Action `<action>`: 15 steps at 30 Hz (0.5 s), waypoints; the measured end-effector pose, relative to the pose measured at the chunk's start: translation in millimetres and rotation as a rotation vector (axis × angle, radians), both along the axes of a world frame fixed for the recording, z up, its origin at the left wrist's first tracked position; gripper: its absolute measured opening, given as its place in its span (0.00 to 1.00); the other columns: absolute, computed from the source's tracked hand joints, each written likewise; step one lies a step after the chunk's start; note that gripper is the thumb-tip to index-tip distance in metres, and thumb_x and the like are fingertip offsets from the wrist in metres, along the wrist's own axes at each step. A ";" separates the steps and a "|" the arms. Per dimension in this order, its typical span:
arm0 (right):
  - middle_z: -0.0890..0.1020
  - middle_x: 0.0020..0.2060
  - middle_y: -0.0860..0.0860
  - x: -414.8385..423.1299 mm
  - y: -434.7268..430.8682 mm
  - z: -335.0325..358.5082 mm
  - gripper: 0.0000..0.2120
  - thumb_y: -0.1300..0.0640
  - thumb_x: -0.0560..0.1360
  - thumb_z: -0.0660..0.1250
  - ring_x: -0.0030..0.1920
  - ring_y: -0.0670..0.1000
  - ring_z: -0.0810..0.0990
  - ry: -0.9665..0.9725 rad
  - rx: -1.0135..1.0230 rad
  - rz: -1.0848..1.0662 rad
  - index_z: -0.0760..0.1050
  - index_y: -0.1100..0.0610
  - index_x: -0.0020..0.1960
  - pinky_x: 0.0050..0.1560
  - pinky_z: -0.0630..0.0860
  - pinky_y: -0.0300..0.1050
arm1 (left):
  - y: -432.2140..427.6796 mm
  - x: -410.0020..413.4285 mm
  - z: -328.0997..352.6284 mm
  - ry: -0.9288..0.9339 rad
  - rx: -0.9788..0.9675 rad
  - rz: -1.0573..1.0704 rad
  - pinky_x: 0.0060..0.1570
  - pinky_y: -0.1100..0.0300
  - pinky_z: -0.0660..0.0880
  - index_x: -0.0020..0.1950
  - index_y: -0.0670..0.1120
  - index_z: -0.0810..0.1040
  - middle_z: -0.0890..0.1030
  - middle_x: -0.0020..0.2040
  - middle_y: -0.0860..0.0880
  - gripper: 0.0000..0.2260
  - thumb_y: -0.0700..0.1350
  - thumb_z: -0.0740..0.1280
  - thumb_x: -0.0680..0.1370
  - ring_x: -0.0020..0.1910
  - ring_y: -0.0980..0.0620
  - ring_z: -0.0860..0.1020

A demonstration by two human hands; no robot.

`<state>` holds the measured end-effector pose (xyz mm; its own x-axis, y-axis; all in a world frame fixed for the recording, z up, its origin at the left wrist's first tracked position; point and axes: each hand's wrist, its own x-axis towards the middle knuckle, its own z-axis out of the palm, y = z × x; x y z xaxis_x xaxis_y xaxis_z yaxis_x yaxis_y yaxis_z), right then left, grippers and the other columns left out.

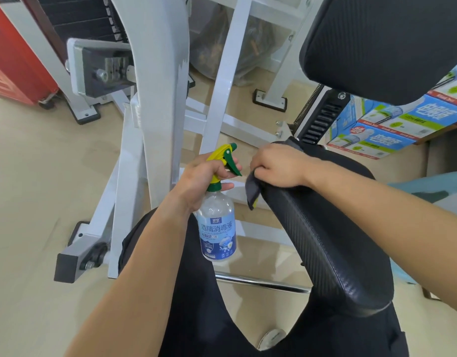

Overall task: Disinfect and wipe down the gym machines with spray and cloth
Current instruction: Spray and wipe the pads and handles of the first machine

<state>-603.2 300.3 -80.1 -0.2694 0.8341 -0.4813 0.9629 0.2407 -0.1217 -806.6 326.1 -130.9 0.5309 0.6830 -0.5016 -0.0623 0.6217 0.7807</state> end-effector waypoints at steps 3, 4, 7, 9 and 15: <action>0.83 0.45 0.56 8.5 23.6 -4.4 0.15 0.51 0.75 0.56 0.51 0.59 0.79 -0.039 0.049 -0.152 0.81 0.53 0.48 0.51 0.77 0.54 | -11.5 3.0 9.4 0.012 0.050 -0.036 0.43 0.59 0.79 0.53 0.44 0.83 0.86 0.51 0.46 0.18 0.35 0.63 0.67 0.62 0.44 0.83; 0.83 0.46 0.58 9.8 26.3 -6.0 0.14 0.52 0.75 0.57 0.51 0.60 0.79 -0.051 0.068 -0.183 0.81 0.54 0.48 0.51 0.77 0.54 | -17.3 3.8 13.3 0.021 0.078 -0.056 0.44 0.59 0.79 0.52 0.45 0.83 0.86 0.50 0.47 0.18 0.37 0.63 0.66 0.62 0.44 0.83; 0.82 0.51 0.57 10.2 13.0 -6.6 0.12 0.57 0.76 0.58 0.54 0.60 0.78 -0.017 0.104 -0.216 0.80 0.56 0.51 0.53 0.76 0.52 | -38.7 3.9 23.9 0.043 0.147 -0.100 0.44 0.60 0.80 0.52 0.46 0.83 0.85 0.49 0.48 0.20 0.38 0.63 0.63 0.61 0.46 0.83; 0.81 0.54 0.55 15.1 -5.3 -0.7 0.15 0.58 0.76 0.58 0.56 0.58 0.77 0.075 0.106 -0.190 0.80 0.56 0.55 0.58 0.74 0.53 | -55.3 3.3 30.3 0.032 0.206 -0.159 0.46 0.57 0.80 0.53 0.42 0.83 0.85 0.49 0.47 0.19 0.37 0.63 0.63 0.61 0.44 0.83; 0.82 0.58 0.48 42.7 -47.4 15.7 0.19 0.63 0.76 0.60 0.58 0.50 0.77 0.318 0.172 -0.253 0.79 0.51 0.64 0.60 0.72 0.44 | -106.7 2.2 33.9 0.011 0.418 -0.429 0.66 0.36 0.74 0.52 0.39 0.81 0.84 0.52 0.41 0.17 0.34 0.64 0.66 0.60 0.34 0.79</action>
